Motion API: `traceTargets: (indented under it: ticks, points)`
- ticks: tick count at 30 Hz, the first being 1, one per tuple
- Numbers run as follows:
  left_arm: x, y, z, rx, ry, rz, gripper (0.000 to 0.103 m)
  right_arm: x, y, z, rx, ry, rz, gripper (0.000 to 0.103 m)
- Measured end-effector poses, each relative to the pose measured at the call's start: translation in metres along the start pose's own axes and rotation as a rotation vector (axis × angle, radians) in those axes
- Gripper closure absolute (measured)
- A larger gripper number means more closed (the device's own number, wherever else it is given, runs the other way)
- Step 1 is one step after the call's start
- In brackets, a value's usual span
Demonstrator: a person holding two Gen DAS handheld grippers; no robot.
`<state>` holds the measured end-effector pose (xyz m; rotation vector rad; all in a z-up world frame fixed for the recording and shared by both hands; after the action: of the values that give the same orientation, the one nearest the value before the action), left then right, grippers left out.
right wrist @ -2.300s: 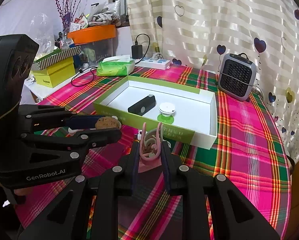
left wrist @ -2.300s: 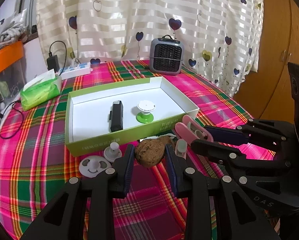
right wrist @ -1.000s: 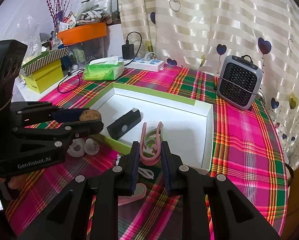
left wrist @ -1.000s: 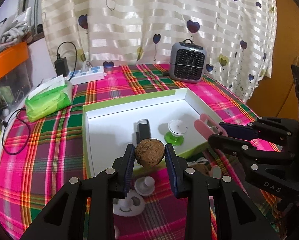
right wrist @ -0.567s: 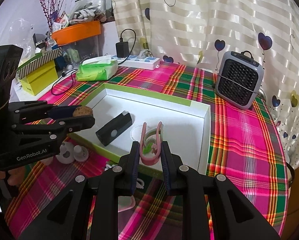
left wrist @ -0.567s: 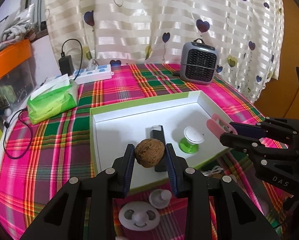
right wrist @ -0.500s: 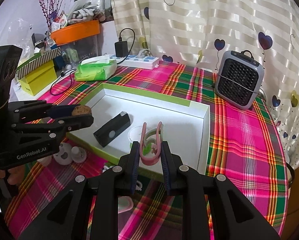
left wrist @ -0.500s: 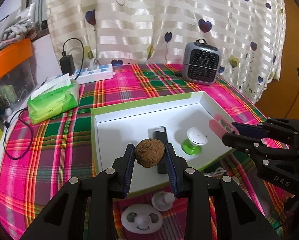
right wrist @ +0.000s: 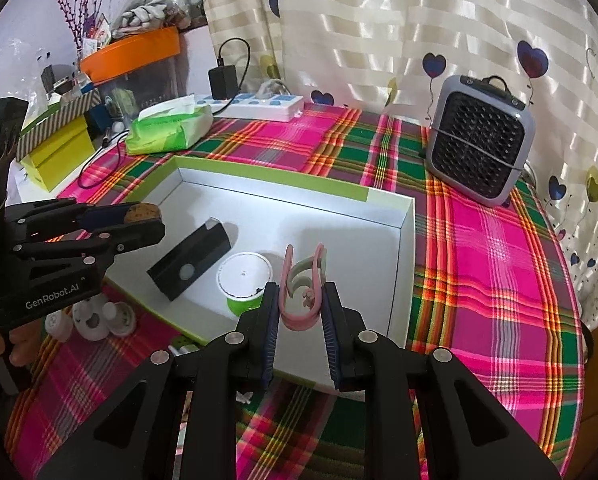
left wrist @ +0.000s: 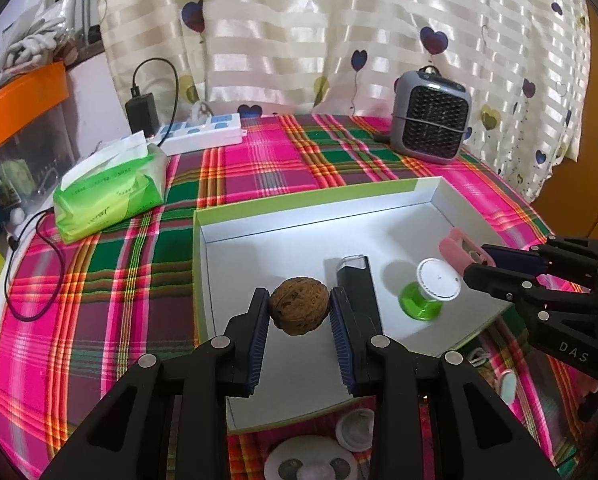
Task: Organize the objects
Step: 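Carry the walnut with the left gripper while the right gripper carries the pink clip into the box, then release the walnut in the box while the right gripper releases the pink clip beside the holder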
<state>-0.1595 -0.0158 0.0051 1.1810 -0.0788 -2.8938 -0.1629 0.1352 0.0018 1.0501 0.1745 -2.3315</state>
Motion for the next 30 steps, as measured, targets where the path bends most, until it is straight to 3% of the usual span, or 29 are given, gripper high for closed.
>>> traceTargets:
  ticks: [18, 30]
  points:
    - [0.018, -0.013, -0.004, 0.033, 0.056, -0.029, 0.074, 0.017, -0.004, -0.001, 0.026, 0.043, 0.039, 0.081]
    - [0.014, -0.010, -0.003, 0.001, 0.045, -0.049, 0.074, 0.012, -0.002, -0.003, 0.018, 0.028, 0.016, 0.081]
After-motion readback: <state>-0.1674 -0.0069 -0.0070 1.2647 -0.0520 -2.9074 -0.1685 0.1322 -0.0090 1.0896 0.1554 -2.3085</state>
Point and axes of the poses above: each gripper's, at about its wrist camera, not at the fingertips, and x roughly the way its jaws point, y to its left, z to its top, the point moved 3 cm from there along x, roughly the way its jaws point, and after that the axes turned 8 degrees about z, right-handed, at the moved point
